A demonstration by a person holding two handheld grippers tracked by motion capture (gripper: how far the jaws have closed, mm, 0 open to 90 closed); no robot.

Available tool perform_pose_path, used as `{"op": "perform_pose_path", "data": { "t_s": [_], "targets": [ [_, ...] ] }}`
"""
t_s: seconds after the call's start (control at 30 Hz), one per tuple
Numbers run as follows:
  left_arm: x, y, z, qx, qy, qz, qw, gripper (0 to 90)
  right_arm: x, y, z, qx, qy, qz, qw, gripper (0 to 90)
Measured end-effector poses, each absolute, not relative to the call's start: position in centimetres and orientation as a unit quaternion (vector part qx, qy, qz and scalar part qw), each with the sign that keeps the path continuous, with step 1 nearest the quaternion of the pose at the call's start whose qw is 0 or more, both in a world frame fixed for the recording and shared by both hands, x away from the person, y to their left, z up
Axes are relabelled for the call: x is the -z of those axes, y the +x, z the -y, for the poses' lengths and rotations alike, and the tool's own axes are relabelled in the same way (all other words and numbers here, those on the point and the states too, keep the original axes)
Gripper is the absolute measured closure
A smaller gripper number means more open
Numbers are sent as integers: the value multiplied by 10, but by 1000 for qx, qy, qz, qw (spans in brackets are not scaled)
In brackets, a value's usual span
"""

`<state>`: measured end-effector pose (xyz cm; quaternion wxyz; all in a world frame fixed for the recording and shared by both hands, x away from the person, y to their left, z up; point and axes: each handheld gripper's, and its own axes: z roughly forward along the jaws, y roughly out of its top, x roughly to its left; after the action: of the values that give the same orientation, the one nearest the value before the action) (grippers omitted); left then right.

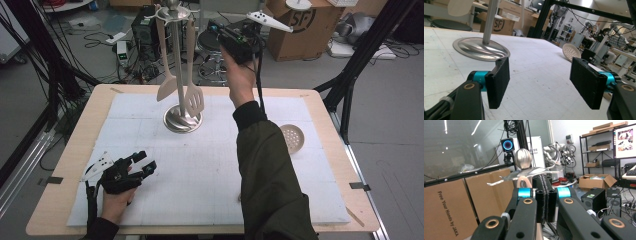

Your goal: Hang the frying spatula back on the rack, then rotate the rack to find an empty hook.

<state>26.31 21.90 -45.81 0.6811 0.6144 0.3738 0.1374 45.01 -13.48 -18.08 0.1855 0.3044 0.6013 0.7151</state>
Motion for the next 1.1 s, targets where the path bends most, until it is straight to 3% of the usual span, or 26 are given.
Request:
{"op": "perform_pose_path", "data": {
  "t_s": [1.1],
  "targets": [
    [458, 263, -220, -136, 612, -375, 683, 328, 182, 464, 116, -718, 305, -597, 185, 900]
  ]
}}
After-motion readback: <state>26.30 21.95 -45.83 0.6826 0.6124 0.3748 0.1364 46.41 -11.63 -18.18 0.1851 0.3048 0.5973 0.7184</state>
